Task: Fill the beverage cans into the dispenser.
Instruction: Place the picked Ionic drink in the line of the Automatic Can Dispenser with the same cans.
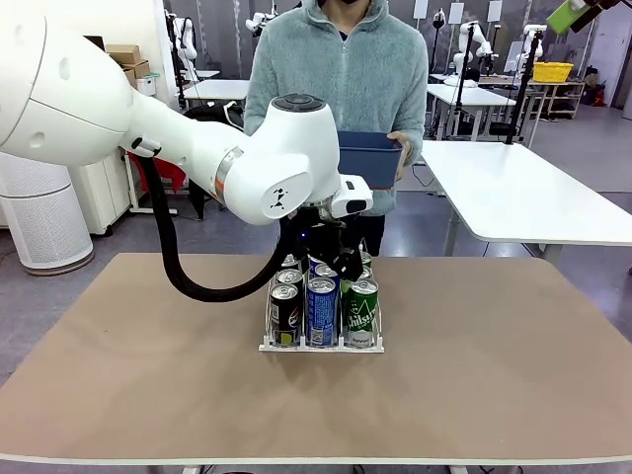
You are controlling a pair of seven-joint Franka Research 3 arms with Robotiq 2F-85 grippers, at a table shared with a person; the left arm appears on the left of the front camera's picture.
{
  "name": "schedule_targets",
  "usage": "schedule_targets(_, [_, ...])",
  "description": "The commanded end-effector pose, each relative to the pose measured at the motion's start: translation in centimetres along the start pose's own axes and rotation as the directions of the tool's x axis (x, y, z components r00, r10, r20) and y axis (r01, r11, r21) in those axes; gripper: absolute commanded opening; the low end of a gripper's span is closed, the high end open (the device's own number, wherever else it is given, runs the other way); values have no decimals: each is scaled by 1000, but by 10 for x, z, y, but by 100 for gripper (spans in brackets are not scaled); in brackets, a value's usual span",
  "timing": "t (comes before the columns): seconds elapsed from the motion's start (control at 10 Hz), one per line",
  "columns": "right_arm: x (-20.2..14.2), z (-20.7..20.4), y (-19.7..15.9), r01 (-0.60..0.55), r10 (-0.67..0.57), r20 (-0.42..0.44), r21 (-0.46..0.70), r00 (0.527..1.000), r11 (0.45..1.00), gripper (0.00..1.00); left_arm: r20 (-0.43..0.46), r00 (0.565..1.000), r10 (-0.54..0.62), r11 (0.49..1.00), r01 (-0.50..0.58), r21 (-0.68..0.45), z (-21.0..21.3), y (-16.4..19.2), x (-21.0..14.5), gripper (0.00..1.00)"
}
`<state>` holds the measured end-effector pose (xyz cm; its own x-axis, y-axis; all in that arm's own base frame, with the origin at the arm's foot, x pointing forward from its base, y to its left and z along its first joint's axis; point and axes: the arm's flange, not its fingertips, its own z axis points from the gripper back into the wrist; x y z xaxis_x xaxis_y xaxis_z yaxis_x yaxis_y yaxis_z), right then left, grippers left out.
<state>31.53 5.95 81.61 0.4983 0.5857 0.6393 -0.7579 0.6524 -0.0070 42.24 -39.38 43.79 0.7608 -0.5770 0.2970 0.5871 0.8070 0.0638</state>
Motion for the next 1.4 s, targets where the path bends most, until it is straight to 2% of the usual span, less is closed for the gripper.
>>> schedule_targets(0.0, [-3, -2, 2, -6, 6, -1, 10, 1000, 1000, 100, -6, 1000, 8, 1000, -9, -7, -3, 3, 1, 100])
schedule_targets(0.8, [-3, -2, 2, -6, 6, -1, 10, 1000, 1000, 100, -3, 1000, 3, 1000, -3, -1, -2, 1, 1, 100])
schedule_targets(1.0, [-3, -2, 2, -6, 6, -1, 10, 1000, 1000, 100, -9, 999, -38, 998, 38, -50, 22, 8, -10, 100])
schedule_targets(1.3, [-3, -2, 2, -6, 6, -1, 10, 1000, 1000, 100, -22, 993, -119, 992, 118, -43, 82, 39, -30, 100])
